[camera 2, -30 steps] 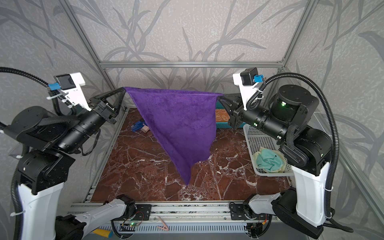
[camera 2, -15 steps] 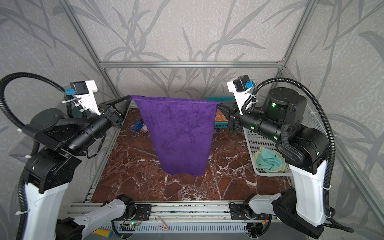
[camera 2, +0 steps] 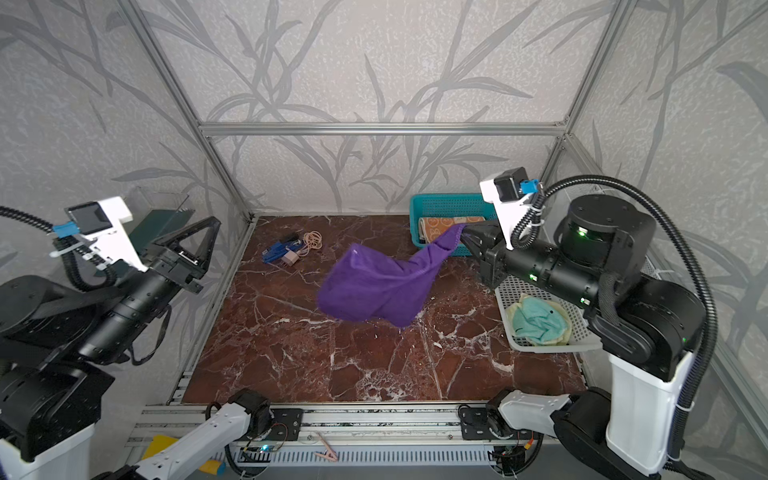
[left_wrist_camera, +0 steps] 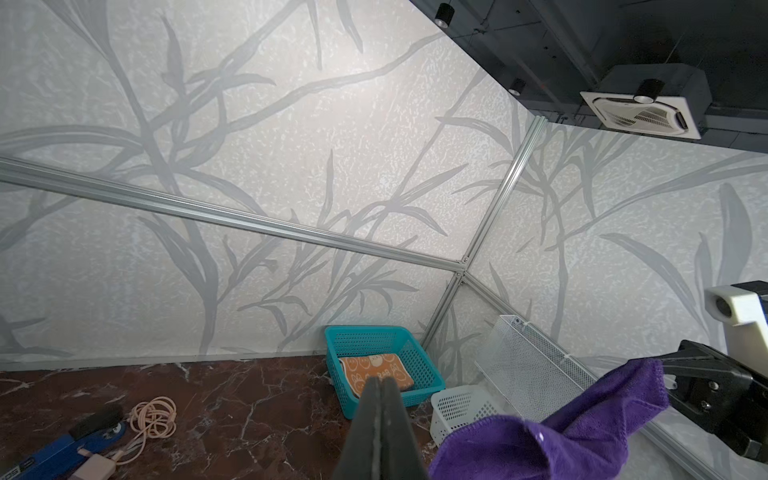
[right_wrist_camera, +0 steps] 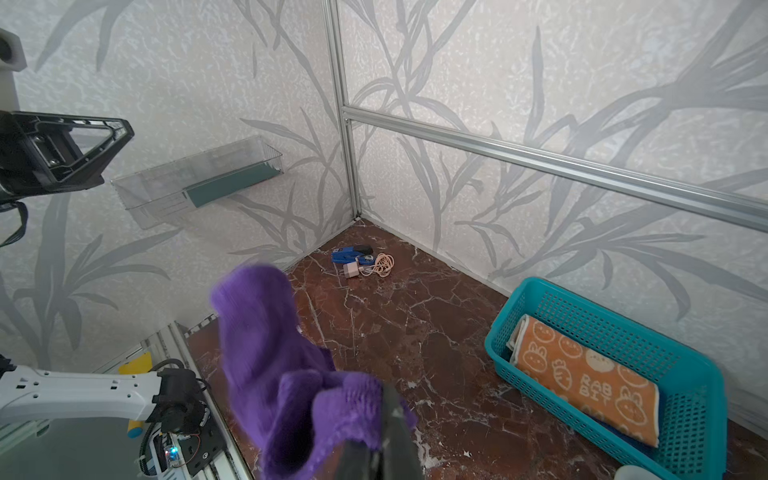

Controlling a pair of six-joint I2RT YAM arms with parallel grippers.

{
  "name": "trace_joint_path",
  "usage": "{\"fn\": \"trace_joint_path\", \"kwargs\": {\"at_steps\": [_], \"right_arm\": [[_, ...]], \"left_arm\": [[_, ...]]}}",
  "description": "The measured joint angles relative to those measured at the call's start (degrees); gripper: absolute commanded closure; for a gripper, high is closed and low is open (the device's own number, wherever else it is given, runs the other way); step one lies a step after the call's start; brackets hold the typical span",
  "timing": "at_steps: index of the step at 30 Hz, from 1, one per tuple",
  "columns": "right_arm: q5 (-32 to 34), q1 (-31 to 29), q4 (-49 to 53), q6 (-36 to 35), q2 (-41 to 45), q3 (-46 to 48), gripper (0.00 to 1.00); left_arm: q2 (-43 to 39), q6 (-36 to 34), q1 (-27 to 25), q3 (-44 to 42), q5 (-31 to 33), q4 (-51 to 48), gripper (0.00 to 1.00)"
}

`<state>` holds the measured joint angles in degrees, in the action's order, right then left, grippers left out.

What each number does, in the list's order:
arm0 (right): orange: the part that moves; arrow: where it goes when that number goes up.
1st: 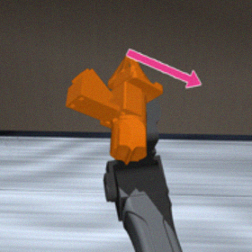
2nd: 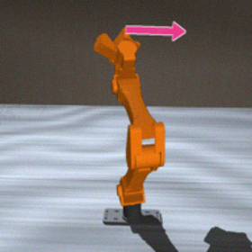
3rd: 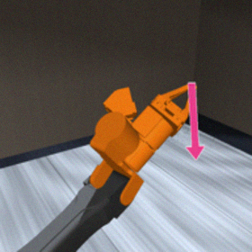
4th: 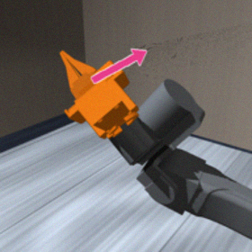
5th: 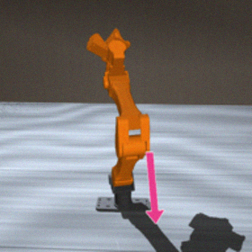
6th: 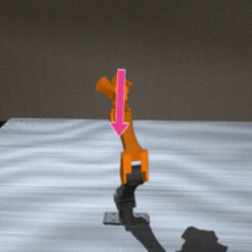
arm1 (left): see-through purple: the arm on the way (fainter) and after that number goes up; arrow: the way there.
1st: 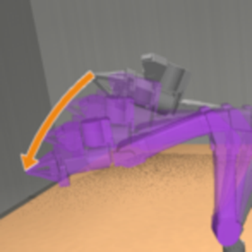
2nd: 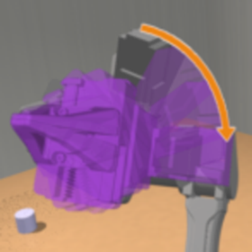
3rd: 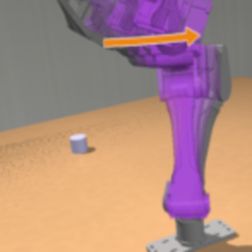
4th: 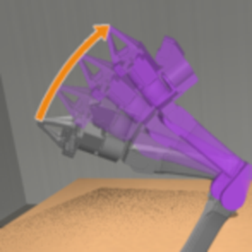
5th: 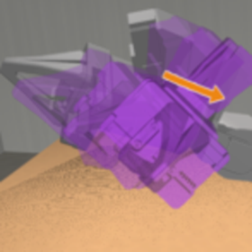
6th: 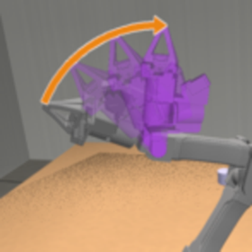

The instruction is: Fold and stack the towels

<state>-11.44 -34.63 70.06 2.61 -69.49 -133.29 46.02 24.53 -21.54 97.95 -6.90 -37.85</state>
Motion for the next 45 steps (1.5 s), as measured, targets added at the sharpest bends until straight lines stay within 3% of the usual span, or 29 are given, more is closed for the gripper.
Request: {"fn": "trace_joint_path", "kwargs": {"at_steps": [8, 17, 26, 34, 39, 45], "right_arm": [[-2.75, 0.04, -0.09, 2.93, 5.27, 1.27, 1.0], [-3.37, 0.04, -5.05, 3.91, -0.11, 23.85, 1.0], [-5.49, 0.0, -22.56, 4.37, -21.75, 38.12, 1.0], [-3.69, 3.06, -25.75, 0.09, -54.71, 26.56, 1.0], [-3.32, 5.2, -24.61, -0.83, -58.42, 26.12, 1.0], [-1.27, 6.54, -25.18, -1.9, -58.31, 25.33, 1.0]], "left_arm": [[-2.38, 1.09, -0.04, -1.38, 1.88, -0.42, 1.0], [3.32, 3.93, -0.02, -15.76, -0.94, -0.2, 0.98], [15.39, 5.2, -0.02, -29.68, -1.9, 1.46, 0.74], [30.6, 5.38, -0.57, -39.21, -2.62, 8.44, 0.63], [41.42, 4.76, -1.75, -38.88, -3.23, 10.73, 0.55], [52.11, 7.1, -5.92, -32.76, -2.4, 8.83, 0.5]]}}
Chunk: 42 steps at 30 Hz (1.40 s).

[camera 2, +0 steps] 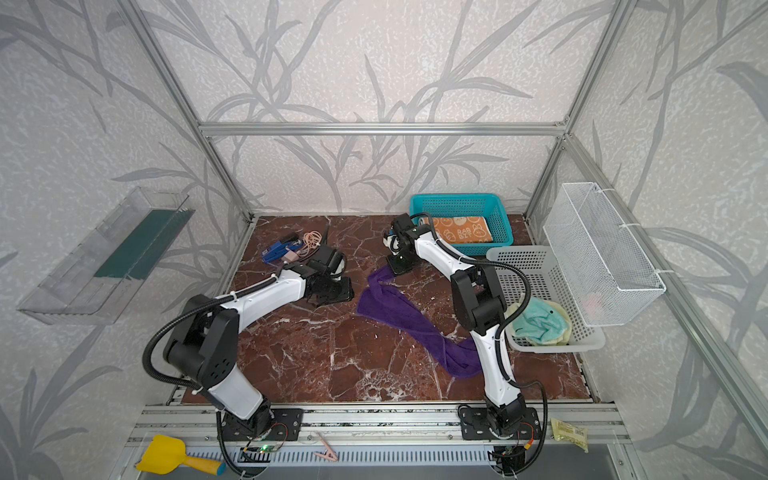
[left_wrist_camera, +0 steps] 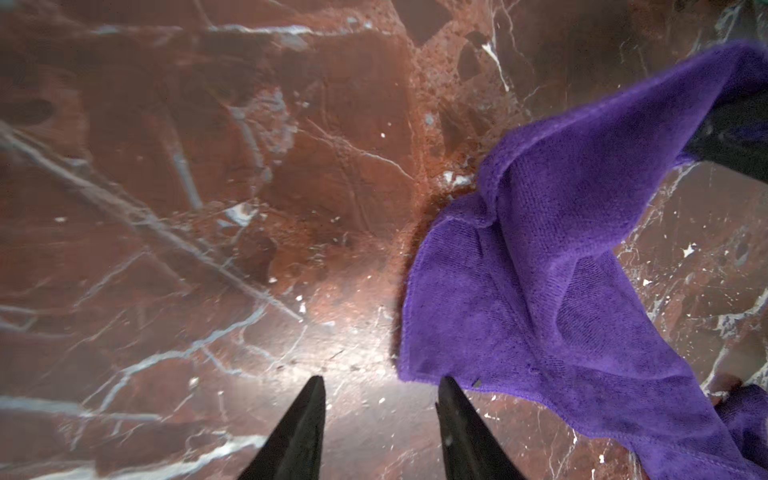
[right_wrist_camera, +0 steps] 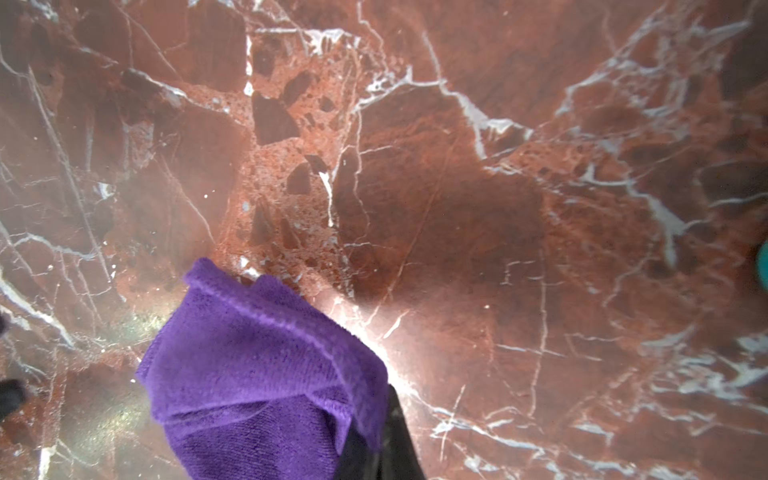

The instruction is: Fold and stack the towels

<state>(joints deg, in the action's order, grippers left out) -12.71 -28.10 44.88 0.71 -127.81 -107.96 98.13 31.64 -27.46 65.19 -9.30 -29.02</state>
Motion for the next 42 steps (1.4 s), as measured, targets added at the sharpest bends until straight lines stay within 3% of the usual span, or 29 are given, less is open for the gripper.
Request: {"fn": "trace_joint_path", "kwargs": {"at_steps": [7, 14, 17, 22, 25, 26, 35, 42], "right_arm": [[1.44, 0.35, -0.55, -0.44, 0.02, 0.15, 1.0], [1.57, 1.05, -2.1, -0.42, 0.83, 2.62, 1.0], [1.55, 1.38, -2.47, -0.39, 1.44, 4.02, 1.0], [1.57, 1.92, -3.17, -0.39, 2.75, 5.62, 1.0], [1.73, 2.25, -3.39, -0.39, 4.15, 6.27, 1.0], [1.81, 2.34, -3.54, -0.39, 4.7, 6.51, 1.0], [3.28, 2.82, -4.28, -0.39, 15.1, 8.79, 1.0], [5.62, 2.84, -4.98, -0.44, 28.48, 11.63, 1.0]], "left_arm": [[9.05, 3.78, -7.61, 7.87, 5.92, -5.35, 0.34], [12.81, 5.57, -8.35, 8.5, 10.14, -7.32, 0.32], [12.83, 6.16, -8.26, 8.31, 10.91, -7.13, 0.41], [12.74, 7.45, -8.04, 7.34, 10.99, -4.85, 0.79], [11.74, 7.89, -7.93, 5.49, 9.49, -1.77, 0.91], [11.34, 8.0, -7.87, 4.85, 8.92, -0.9, 1.0], [3.67, 5.88, -3.04, 0.0, 5.14, -0.35, 1.0], [-8.48, -0.87, -0.5, 7.32, 7.58, -5.01, 1.0]]}}
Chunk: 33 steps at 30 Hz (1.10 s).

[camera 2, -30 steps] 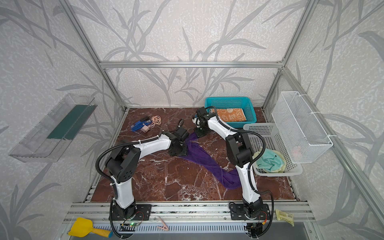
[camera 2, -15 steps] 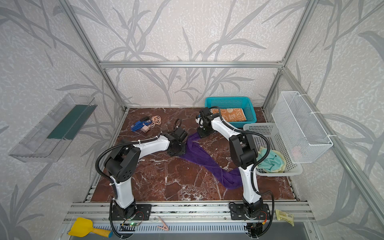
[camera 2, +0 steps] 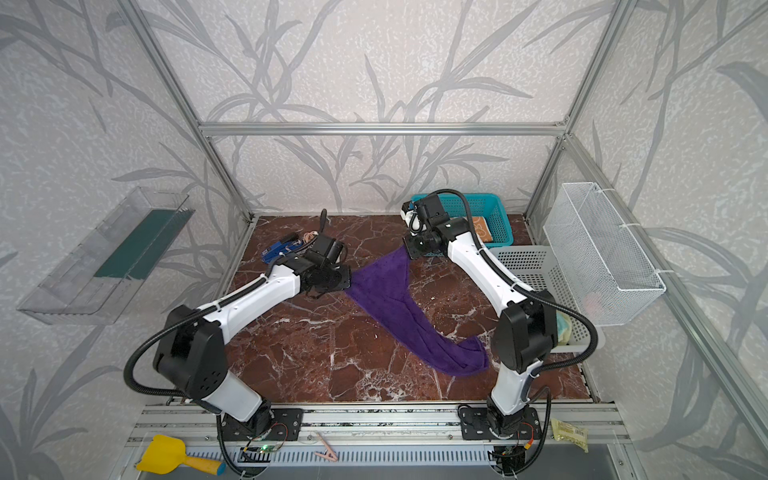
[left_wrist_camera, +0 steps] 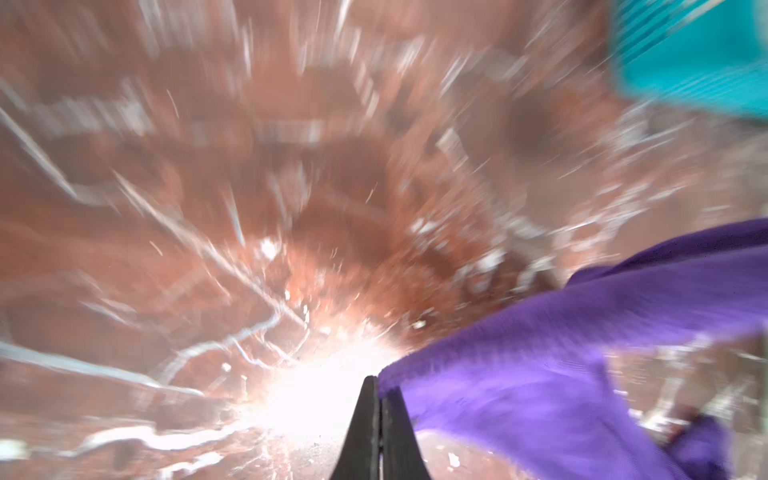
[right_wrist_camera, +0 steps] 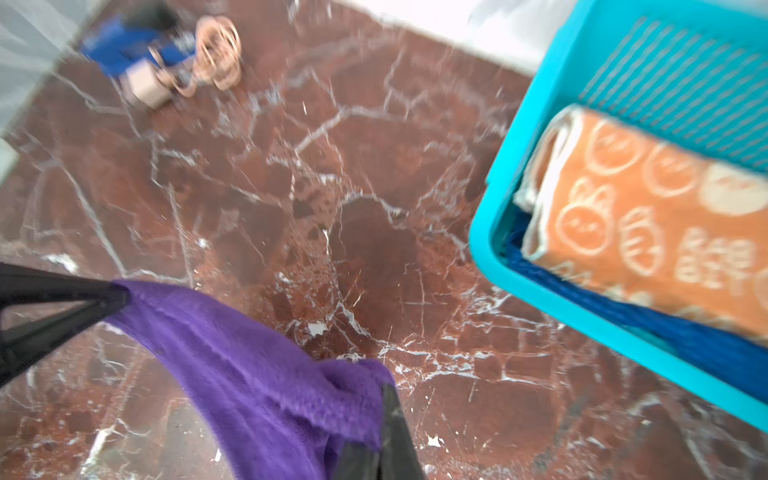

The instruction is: Fold and stack the towels

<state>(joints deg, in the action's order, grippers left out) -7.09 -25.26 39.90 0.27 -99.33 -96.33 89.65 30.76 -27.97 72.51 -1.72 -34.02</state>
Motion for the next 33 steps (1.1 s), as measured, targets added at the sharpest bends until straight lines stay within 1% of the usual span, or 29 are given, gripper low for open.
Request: {"fn": "trace_joint_path", "kwargs": {"at_steps": [3, 6, 10, 13, 16, 22, 27, 33], "right_arm": [[1.55, -0.63, 0.2, -0.44, 6.14, -0.09, 1.0], [5.22, -2.95, 1.95, -1.81, 11.28, -2.05, 1.0], [10.78, -10.05, 5.05, -3.76, 16.33, -7.93, 1.0], [14.73, -15.76, 7.41, -5.14, 19.56, -12.39, 1.0], [17.31, -19.08, 9.05, -6.08, 23.04, -15.39, 1.0], [19.93, -22.49, 12.39, -6.16, 27.56, -18.99, 1.0], [19.82, -26.6, 14.86, -6.08, 28.15, -21.18, 1.0], [20.15, -32.2, 18.56, -6.05, 27.36, -25.31, 1.0]], "left_arm": [[-4.85, -3.93, -0.11, 4.26, 2.56, -1.55, 1.0], [-9.94, -8.02, -0.5, 8.04, 5.29, -2.84, 1.0], [-15.98, -13.42, -1.64, 14.51, 8.17, -4.59, 1.0], [-19.96, -16.92, -3.28, 18.75, 8.94, -5.07, 1.0], [-24.35, -19.74, -4.59, 20.94, 7.69, -4.94, 1.0], [-32.65, -22.75, -5.14, 21.14, 3.26, -4.24, 1.0], [-36.68, -23.32, -5.2, 21.14, 0.66, -3.58, 1.0], [-39.36, -23.34, -5.2, 21.29, -0.39, -3.63, 1.0]]}}
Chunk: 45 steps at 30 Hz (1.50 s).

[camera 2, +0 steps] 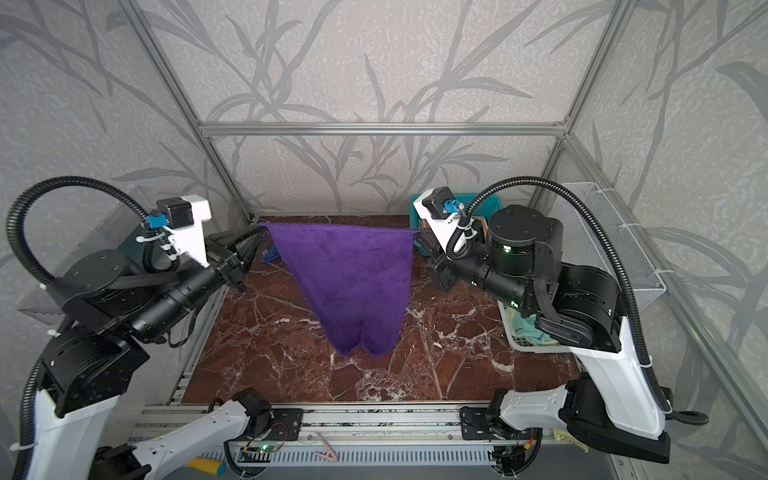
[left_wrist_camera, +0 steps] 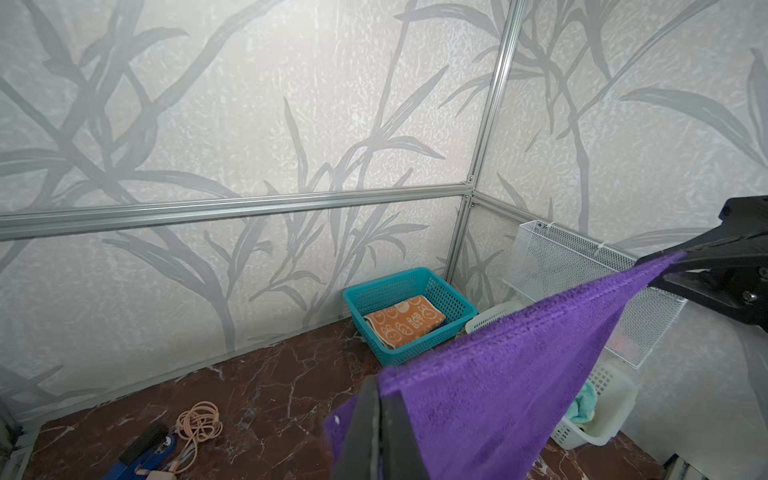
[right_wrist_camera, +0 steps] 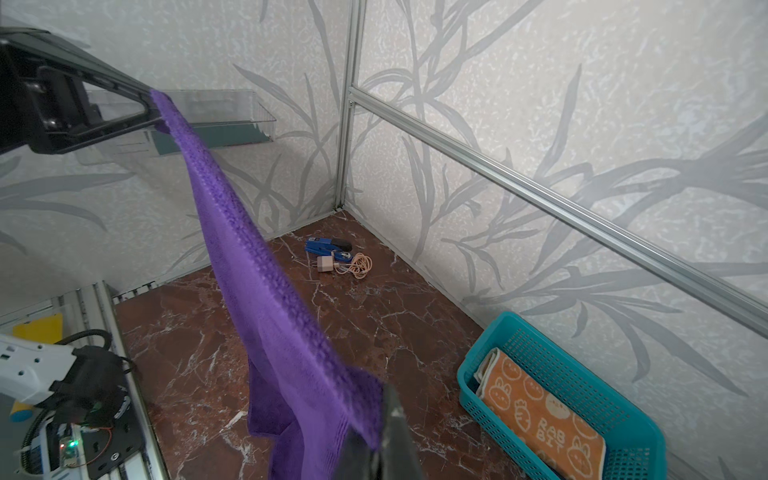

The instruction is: Fold and stack the towels

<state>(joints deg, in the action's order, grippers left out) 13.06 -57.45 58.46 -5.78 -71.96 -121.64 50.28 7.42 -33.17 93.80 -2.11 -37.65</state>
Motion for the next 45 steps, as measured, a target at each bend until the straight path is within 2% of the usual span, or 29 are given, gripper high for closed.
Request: {"fn": "trace_joint_path", "kwargs": {"at_steps": [5, 12, 14, 16, 21, 25, 28, 32, 37, 39, 41, 45], "right_arm": [[1.84, -4.35, 2.34, 0.11, -1.68, -4.63, 1.0], [9.07, -4.0, 3.08, -1.42, -6.97, -10.25, 1.0], [9.29, -0.76, 3.06, -1.68, -9.27, -11.26, 1.0], [7.32, 5.44, 2.67, -1.25, -11.89, -11.65, 1.0], [0.83, 17.94, -0.96, -0.09, -19.93, -8.81, 1.0], [-4.48, 24.37, -5.55, 0.46, -31.04, -7.15, 1.0], [-8.24, 28.39, -8.83, 1.77, -42.01, -8.59, 1.0], [-10.67, 31.19, -9.99, 2.75, -58.42, -18.23, 1.0], [-11.63, 32.48, -9.27, 2.89, -77.94, -39.87, 1.0], [-11.82, 32.72, -9.35, 3.26, -80.91, -43.63, 1.0], [-12.15, 32.94, -9.77, 3.87, -80.98, -43.32, 1.0], [-13.03, 33.0, -16.24, 4.42, -75.63, -32.41, 1.0]], "left_arm": [[0.72, -0.74, 0.0, 3.45, 0.24, -0.59, 1.0], [7.1, -3.76, 0.11, 9.81, 4.26, -1.44, 1.0], [10.47, -4.63, 0.74, 11.17, 6.08, -1.53, 1.0], [14.16, -4.94, 2.86, 11.63, 6.62, -1.38, 1.0], [23.91, -2.27, 14.08, 8.85, 1.57, 0.83, 1.0], [33.59, -0.24, 19.96, 4.66, -2.05, 5.2, 1.0], [42.4, 0.5, 22.45, 3.91, -3.96, 9.6, 1.0], [54.53, 1.64, 24.35, 5.75, -6.78, 15.13, 1.0], [68.26, 1.86, 25.77, 12.31, -9.57, 19.37, 1.0], [71.43, 2.14, 26.18, 14.95, -10.4, 20.2, 1.0], [73.61, 2.6, 26.73, 17.27, -11.3, 21.0, 1.0], [74.88, 3.28, 27.8, 20.61, -12.81, 21.97, 1.0]]}}
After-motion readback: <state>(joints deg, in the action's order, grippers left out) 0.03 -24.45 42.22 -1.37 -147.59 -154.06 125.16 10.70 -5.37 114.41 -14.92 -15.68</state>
